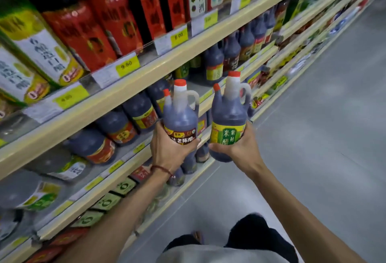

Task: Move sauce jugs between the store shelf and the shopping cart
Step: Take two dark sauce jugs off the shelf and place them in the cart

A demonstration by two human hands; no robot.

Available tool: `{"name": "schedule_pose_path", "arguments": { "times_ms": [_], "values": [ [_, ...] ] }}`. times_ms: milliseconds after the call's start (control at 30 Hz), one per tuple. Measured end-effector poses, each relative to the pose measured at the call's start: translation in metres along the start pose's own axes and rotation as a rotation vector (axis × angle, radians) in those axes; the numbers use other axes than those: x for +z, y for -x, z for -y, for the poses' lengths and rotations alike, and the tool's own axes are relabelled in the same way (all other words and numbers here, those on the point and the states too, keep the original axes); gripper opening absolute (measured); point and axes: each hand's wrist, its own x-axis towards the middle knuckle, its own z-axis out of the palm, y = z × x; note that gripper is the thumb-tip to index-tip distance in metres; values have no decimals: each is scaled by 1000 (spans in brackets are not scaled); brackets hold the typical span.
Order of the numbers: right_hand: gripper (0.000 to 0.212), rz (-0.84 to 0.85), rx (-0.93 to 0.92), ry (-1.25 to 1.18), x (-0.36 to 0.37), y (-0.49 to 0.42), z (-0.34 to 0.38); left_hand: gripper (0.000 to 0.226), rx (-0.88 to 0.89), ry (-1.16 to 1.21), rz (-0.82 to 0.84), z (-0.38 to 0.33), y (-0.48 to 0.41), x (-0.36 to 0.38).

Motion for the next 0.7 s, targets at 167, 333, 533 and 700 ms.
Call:
{"name": "schedule_pose_path", "arguments": {
  "times_ms": [167, 333, 533, 700],
  "values": [
    [86, 129, -72, 28, -33, -76, -13, 93, -77, -33, -155, -21, -18, 58],
    [90, 291, -92, 69, -69, -134, -23, 89, -215, -79, -303, -52, -15, 98],
    [96, 424, -85, 90, -81, -185, -20, 90, -319, -150, -386, -74, -14, 126],
    [94, 474, -114, 89, -72, -206, -18, 91, -365, -192, -388, -69, -26, 137]
  ]
}}
